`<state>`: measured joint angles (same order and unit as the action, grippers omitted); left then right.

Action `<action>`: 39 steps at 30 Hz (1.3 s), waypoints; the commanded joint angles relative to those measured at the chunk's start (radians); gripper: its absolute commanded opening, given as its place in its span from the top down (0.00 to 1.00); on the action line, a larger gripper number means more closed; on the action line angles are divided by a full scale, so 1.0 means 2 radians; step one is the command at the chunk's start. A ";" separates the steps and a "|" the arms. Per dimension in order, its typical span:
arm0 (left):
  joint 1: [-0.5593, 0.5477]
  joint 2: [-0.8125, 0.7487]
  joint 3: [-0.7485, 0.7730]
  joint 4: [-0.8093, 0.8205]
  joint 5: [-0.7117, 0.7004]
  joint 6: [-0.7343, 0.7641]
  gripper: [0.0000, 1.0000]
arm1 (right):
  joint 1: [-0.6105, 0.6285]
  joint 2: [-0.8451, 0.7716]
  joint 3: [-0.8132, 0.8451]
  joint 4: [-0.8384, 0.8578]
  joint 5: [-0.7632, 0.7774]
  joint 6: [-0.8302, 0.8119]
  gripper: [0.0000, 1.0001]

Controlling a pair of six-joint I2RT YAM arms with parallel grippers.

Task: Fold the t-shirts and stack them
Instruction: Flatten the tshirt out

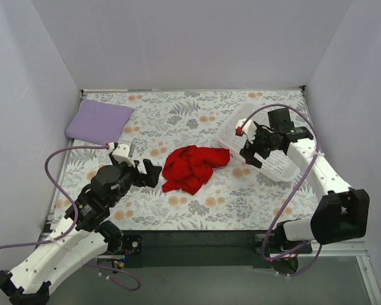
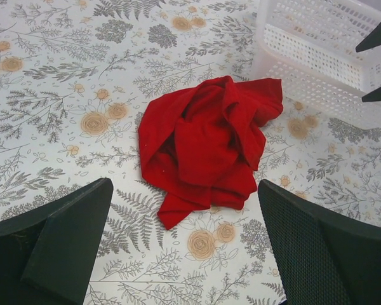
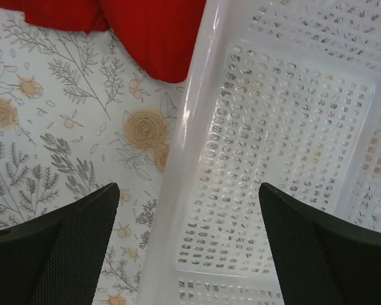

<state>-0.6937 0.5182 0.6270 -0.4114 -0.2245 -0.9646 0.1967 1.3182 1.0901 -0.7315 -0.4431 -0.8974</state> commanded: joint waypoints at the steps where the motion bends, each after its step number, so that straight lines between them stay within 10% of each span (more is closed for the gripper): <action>1: 0.002 0.005 0.000 0.000 -0.012 0.005 0.02 | 0.023 0.028 0.033 0.044 0.106 0.034 0.05; 13: 0.002 -0.009 -0.003 0.000 -0.021 0.005 0.02 | 0.044 0.084 -0.005 0.092 0.156 0.067 0.25; 20: 0.002 -0.008 -0.003 0.001 -0.017 0.007 0.02 | 0.042 0.112 -0.012 0.146 0.248 0.118 0.97; 30: 0.002 -0.015 -0.004 0.001 -0.014 0.008 0.02 | 0.030 0.281 0.208 0.182 0.426 0.385 0.99; 39: 0.002 -0.013 -0.004 0.001 -0.016 0.007 0.02 | 0.006 0.380 0.312 0.179 0.532 0.414 0.99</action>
<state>-0.6937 0.4946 0.6270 -0.4114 -0.2466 -0.9642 0.2382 2.0624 1.6394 -0.3965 0.5339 -0.1406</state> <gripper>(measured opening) 0.980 0.196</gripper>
